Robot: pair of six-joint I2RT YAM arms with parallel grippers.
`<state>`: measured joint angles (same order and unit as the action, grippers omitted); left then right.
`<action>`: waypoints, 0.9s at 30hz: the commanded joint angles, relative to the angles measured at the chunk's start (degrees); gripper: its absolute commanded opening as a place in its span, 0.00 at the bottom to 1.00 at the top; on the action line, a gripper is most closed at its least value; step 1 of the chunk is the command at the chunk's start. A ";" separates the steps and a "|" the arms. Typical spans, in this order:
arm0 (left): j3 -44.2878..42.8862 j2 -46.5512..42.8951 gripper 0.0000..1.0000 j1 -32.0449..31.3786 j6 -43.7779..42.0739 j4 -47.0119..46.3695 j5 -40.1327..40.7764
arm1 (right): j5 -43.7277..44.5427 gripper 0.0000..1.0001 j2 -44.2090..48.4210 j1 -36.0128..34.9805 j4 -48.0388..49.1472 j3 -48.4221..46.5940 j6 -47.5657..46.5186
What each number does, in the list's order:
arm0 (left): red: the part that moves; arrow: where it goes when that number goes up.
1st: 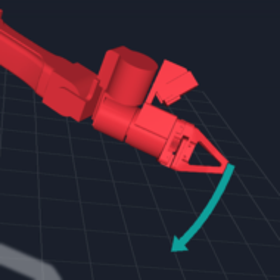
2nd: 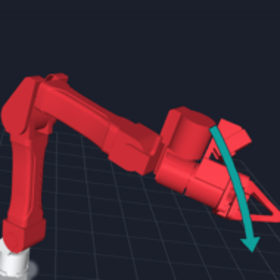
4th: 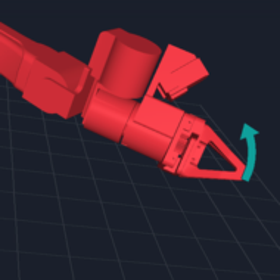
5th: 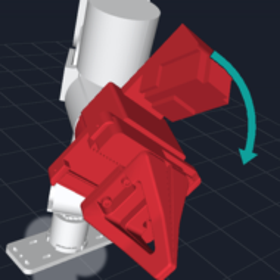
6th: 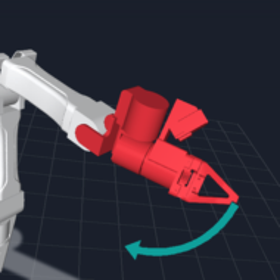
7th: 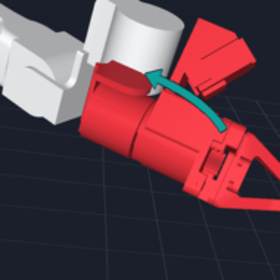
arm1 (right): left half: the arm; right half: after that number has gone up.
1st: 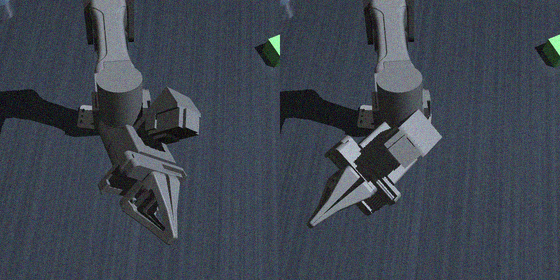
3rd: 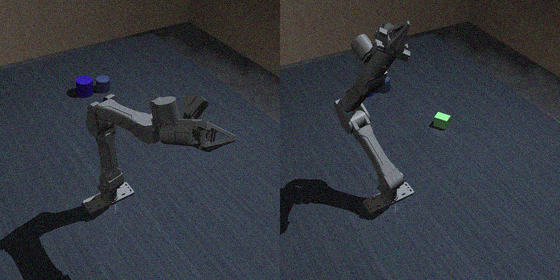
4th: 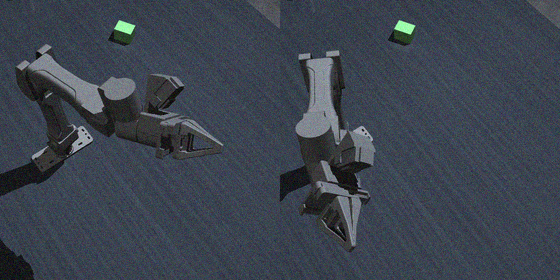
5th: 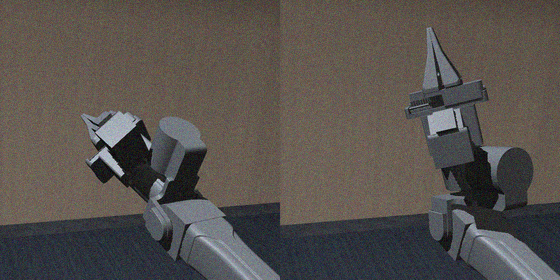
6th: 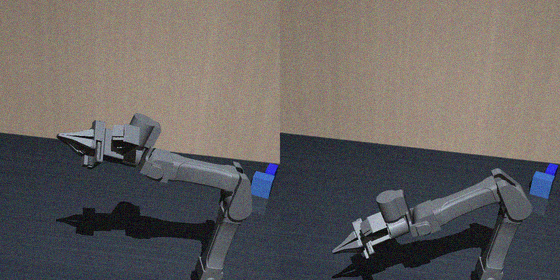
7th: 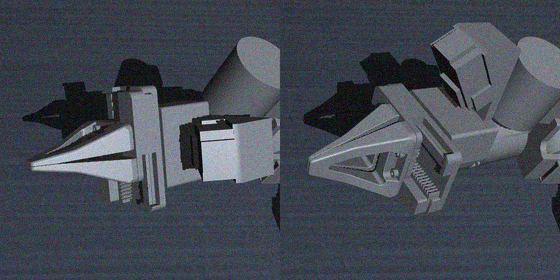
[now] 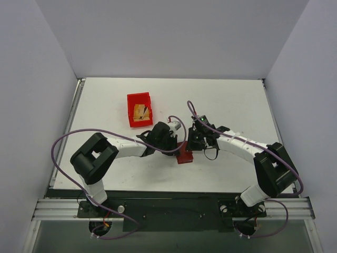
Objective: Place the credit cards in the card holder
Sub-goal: Close the card holder at the center of the board.
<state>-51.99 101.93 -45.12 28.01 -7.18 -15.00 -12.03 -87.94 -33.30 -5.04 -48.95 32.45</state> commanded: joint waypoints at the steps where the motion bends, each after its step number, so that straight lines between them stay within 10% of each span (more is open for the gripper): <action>1: -2.42 1.08 0.00 -0.05 -0.24 -2.31 -0.73 | 1.05 0.13 0.49 0.43 -2.08 0.08 -0.98; 27: -4.09 2.48 0.00 -0.49 -1.11 -1.08 -2.05 | 0.61 0.08 -3.90 0.87 -1.20 -0.88 -0.63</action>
<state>-54.37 104.03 -45.34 27.83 -7.16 -16.56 -11.86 -91.74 -32.95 -5.41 -48.95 32.21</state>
